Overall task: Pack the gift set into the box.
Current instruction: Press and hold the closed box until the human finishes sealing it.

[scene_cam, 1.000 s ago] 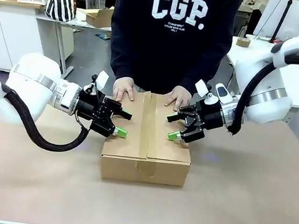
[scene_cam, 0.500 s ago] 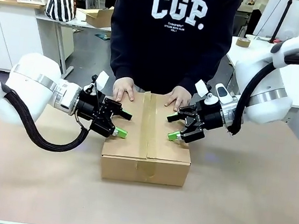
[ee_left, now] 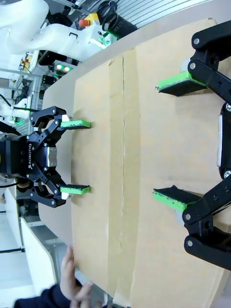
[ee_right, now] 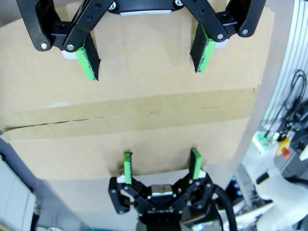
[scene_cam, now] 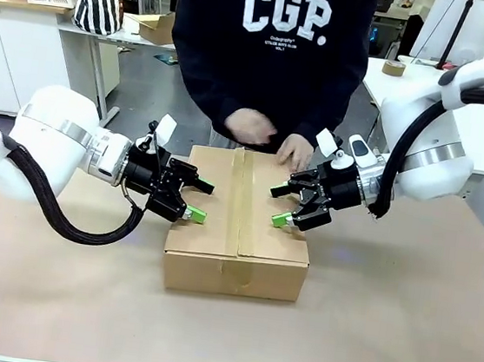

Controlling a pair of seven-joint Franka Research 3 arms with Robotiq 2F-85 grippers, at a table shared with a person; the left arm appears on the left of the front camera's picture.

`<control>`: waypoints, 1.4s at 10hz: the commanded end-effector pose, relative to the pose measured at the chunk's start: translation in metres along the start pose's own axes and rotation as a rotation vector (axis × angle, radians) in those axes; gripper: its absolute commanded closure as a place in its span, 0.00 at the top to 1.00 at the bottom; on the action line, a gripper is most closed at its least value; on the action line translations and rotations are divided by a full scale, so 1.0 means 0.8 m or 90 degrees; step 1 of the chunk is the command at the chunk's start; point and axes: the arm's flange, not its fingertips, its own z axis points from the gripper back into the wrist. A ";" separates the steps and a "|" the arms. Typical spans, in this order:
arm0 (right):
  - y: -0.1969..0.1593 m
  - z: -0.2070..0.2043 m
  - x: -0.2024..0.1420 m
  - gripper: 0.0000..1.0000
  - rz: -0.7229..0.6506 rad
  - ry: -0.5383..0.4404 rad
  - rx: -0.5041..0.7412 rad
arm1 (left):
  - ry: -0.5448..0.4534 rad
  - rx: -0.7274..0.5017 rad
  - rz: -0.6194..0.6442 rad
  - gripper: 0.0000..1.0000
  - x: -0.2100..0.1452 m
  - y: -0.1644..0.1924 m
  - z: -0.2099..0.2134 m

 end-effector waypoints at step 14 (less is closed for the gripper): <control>0.000 0.000 -0.002 1.00 -0.004 0.001 -0.002 | 0.002 -0.009 -0.001 1.00 -0.003 -0.002 0.002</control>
